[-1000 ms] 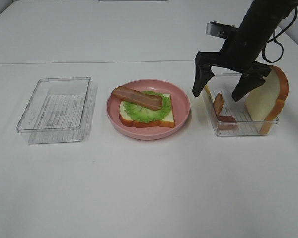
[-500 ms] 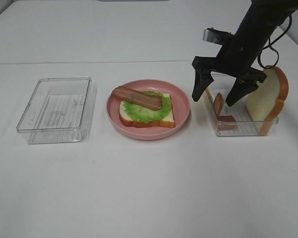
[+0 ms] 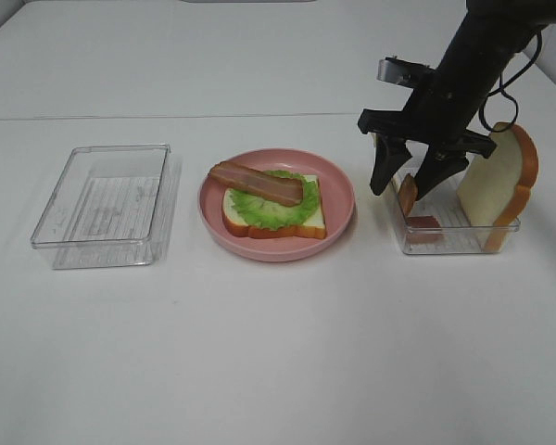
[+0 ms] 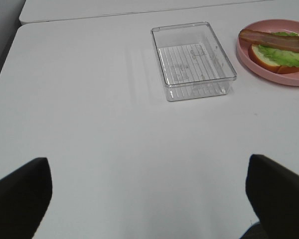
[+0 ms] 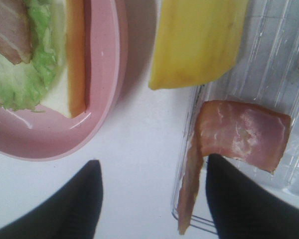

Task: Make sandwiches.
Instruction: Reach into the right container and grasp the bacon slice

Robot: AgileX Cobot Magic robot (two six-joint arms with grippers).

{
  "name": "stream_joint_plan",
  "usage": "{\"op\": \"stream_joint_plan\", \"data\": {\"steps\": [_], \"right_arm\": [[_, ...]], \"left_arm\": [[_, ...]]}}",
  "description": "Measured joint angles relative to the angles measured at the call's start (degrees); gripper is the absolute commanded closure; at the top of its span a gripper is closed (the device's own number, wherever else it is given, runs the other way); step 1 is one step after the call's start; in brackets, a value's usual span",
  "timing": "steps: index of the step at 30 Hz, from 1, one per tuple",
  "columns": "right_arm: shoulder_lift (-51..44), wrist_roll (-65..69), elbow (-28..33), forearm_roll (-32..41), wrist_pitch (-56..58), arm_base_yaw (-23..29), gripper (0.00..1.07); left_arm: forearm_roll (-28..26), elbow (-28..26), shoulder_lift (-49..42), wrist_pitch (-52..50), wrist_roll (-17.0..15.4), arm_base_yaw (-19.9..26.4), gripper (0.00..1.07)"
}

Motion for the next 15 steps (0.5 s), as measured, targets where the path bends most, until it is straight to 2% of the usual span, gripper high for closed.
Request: {"op": "stream_joint_plan", "data": {"steps": [1, 3, 15], "right_arm": [[0.00, 0.00, 0.00, 0.00, 0.00, 0.00, 0.68], [0.00, 0.00, 0.00, -0.23, 0.00, 0.00, 0.70], [0.00, 0.00, 0.00, -2.01, 0.06, 0.00, 0.70]], "left_arm": [[0.00, 0.00, 0.00, 0.00, 0.00, 0.00, 0.09], [0.00, 0.00, 0.00, 0.00, 0.00, 0.00, 0.09], [0.00, 0.00, 0.00, 0.00, 0.00, 0.00, 0.09]]}}
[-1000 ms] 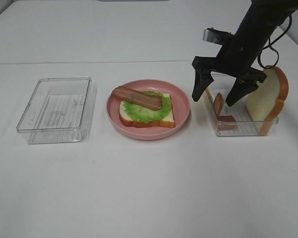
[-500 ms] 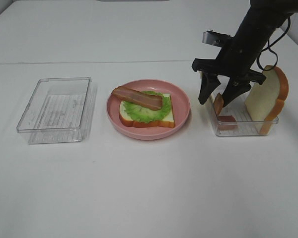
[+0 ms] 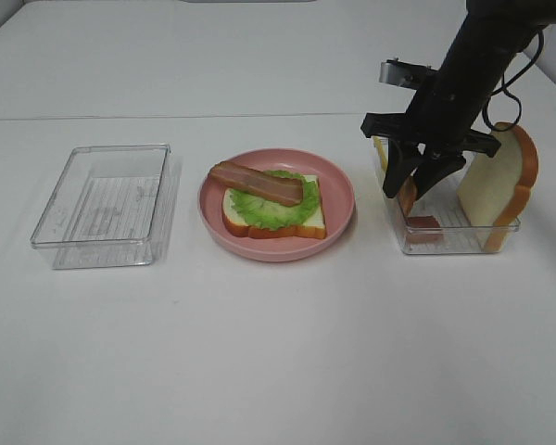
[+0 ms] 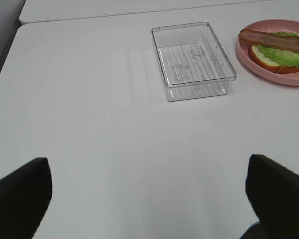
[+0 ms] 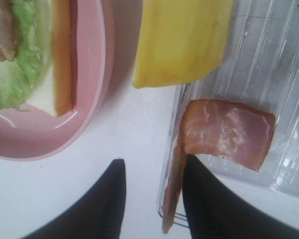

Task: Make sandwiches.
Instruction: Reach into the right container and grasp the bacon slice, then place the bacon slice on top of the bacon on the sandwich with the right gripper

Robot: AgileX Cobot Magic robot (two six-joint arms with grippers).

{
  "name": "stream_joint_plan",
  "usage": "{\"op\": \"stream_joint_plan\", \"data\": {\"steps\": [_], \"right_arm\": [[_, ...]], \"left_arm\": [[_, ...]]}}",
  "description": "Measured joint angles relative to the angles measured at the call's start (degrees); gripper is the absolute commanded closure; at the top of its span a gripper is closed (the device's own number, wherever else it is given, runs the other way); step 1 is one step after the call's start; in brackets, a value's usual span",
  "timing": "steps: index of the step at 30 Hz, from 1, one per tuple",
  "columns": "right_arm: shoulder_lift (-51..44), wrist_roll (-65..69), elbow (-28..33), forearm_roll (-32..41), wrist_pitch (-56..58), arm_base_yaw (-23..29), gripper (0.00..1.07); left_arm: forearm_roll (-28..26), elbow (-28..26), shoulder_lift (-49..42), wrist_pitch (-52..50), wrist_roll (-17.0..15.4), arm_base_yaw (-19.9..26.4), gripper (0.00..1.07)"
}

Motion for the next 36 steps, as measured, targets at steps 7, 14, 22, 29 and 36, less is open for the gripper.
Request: {"op": "stream_joint_plan", "data": {"steps": [7, 14, 22, 29, 36], "right_arm": [[0.00, 0.00, 0.00, -0.06, 0.00, 0.00, 1.00], [0.00, 0.06, 0.00, -0.86, 0.29, 0.00, 1.07], [-2.52, 2.46, 0.00, -1.32, 1.55, 0.00, 1.07], [-11.06, 6.65, -0.52, 1.38, 1.49, 0.00, 1.07], [-15.30, 3.55, -0.52, 16.50, 0.92, 0.69, 1.07]], "left_arm": [[0.00, 0.00, 0.00, 0.00, 0.00, 0.00, 0.09], [0.00, 0.00, 0.00, 0.00, 0.00, 0.00, 0.09], [0.00, 0.00, 0.00, 0.00, 0.00, 0.00, 0.09], [0.00, 0.00, 0.00, 0.00, 0.00, 0.00, 0.09], [0.00, 0.00, 0.00, 0.00, 0.00, 0.00, 0.09]]}}
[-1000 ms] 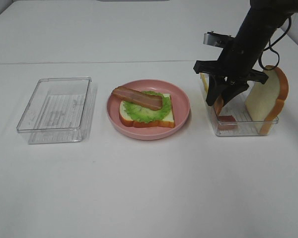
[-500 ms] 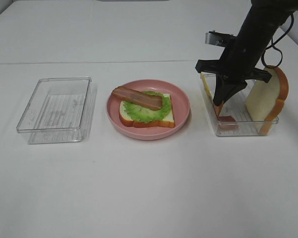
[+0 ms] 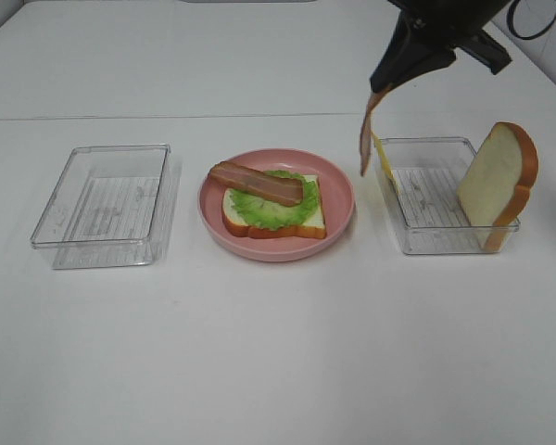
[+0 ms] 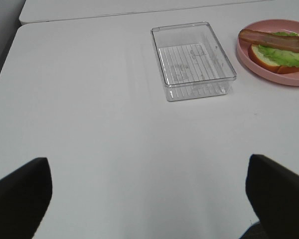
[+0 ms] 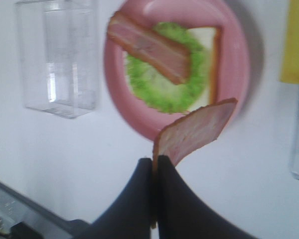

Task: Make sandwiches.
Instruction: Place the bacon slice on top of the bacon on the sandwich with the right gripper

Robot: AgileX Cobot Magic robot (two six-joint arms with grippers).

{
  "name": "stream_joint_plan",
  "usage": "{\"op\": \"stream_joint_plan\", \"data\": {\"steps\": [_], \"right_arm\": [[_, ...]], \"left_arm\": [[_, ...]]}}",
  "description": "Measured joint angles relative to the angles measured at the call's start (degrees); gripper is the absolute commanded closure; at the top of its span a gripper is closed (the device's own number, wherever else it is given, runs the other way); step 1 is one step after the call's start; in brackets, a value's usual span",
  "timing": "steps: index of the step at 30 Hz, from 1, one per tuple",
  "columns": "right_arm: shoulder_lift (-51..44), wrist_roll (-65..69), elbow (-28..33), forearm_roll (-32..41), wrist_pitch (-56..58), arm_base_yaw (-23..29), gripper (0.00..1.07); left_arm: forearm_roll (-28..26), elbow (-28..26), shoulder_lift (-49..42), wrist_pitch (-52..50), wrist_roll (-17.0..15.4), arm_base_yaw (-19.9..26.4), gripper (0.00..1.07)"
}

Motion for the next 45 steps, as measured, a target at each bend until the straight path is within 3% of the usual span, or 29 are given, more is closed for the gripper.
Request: {"op": "stream_joint_plan", "data": {"steps": [3, 11, 25, 36, 45], "right_arm": [[0.00, -2.52, 0.00, 4.35, -1.43, 1.55, 1.07], [1.38, -4.13, 0.00, 6.70, -9.22, 7.22, 1.07], [10.37, -12.49, -0.46, 18.05, -12.72, 10.71, 1.07], [18.05, -12.89, -9.34, 19.02, -11.46, 11.40, 1.07], [21.54, -12.61, -10.49, 17.93, -10.60, 11.40, 1.07]], "left_arm": [[0.00, 0.00, 0.00, 0.00, 0.00, 0.00, 0.09], [0.00, 0.00, 0.00, 0.00, 0.00, 0.00, 0.09], [0.00, 0.00, 0.00, 0.00, 0.00, 0.00, 0.09], [0.00, 0.00, 0.00, 0.00, 0.00, 0.00, 0.09], [0.00, 0.00, 0.00, 0.00, 0.17, 0.00, 0.09]]}}
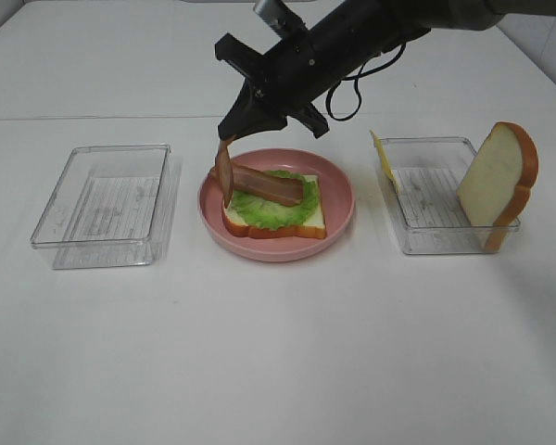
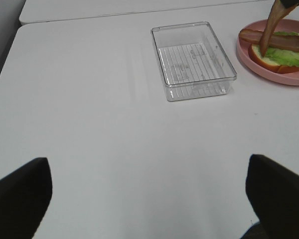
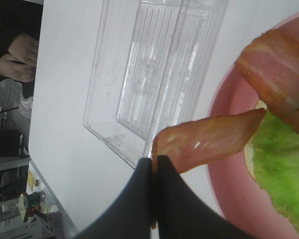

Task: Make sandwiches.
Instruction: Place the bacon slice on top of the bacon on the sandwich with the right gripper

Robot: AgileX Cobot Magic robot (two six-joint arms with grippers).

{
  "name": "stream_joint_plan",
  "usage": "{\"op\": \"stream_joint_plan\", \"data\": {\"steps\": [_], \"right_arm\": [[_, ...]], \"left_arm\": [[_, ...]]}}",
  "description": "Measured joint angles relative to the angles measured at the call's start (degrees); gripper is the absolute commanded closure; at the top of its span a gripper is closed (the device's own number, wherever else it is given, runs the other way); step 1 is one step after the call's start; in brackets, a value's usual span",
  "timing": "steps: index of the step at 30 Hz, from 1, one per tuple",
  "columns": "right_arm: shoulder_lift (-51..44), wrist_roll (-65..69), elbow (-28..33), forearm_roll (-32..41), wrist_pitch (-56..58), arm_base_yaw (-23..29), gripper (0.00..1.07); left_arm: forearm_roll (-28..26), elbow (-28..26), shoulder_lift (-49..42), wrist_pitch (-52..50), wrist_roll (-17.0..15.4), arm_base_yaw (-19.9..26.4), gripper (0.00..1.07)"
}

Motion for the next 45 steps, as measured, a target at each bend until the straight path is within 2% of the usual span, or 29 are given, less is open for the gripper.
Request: {"op": "stream_joint_plan", "data": {"steps": [5, 7, 10, 12, 21, 24, 26, 40, 41, 42, 43, 44, 45], "right_arm": [[0.92, 0.17, 0.00, -3.09, 0.23, 0.00, 1.07], [0.92, 1.78, -0.17, -8.31, 0.23, 0.00, 1.07], [0.92, 2.69, -0.17, -10.08, 0.23, 0.00, 1.07], [0.92, 4.93, -0.17, -15.07, 0.23, 0.00, 1.07], [0.92, 8.82, -0.17, -24.81, 0.06, 0.00, 1.07], [0.92, 9.11, -0.17, -25.90, 0.06, 0.00, 1.07], [0.92, 11.17, -0.17, -30.19, -0.29, 0.00, 1.07], [0.92, 13.12, -0.17, -32.72, -1.55, 0.00, 1.07], [0.92, 13.12, -0.17, -32.77, -1.60, 0.00, 1.05], [0.92, 13.12, -0.17, -32.95, -1.72, 0.00, 0.96], [0.92, 13.12, -0.17, -32.95, -1.72, 0.00, 0.96], [0.92, 13.12, -0.17, -32.95, -1.72, 0.00, 0.80], [0.92, 13.12, -0.17, -32.95, -1.72, 0.00, 0.80]], "left_arm": [[0.00, 0.00, 0.00, 0.00, 0.00, 0.00, 0.09], [0.00, 0.00, 0.00, 0.00, 0.00, 0.00, 0.09], [0.00, 0.00, 0.00, 0.00, 0.00, 0.00, 0.09], [0.00, 0.00, 0.00, 0.00, 0.00, 0.00, 0.09], [0.00, 0.00, 0.00, 0.00, 0.00, 0.00, 0.09], [0.00, 0.00, 0.00, 0.00, 0.00, 0.00, 0.09], [0.00, 0.00, 0.00, 0.00, 0.00, 0.00, 0.09], [0.00, 0.00, 0.00, 0.00, 0.00, 0.00, 0.09], [0.00, 0.00, 0.00, 0.00, 0.00, 0.00, 0.09], [0.00, 0.00, 0.00, 0.00, 0.00, 0.00, 0.09], [0.00, 0.00, 0.00, 0.00, 0.00, 0.00, 0.09], [0.00, 0.00, 0.00, 0.00, 0.00, 0.00, 0.09], [0.00, 0.00, 0.00, 0.00, 0.00, 0.00, 0.09]]}}
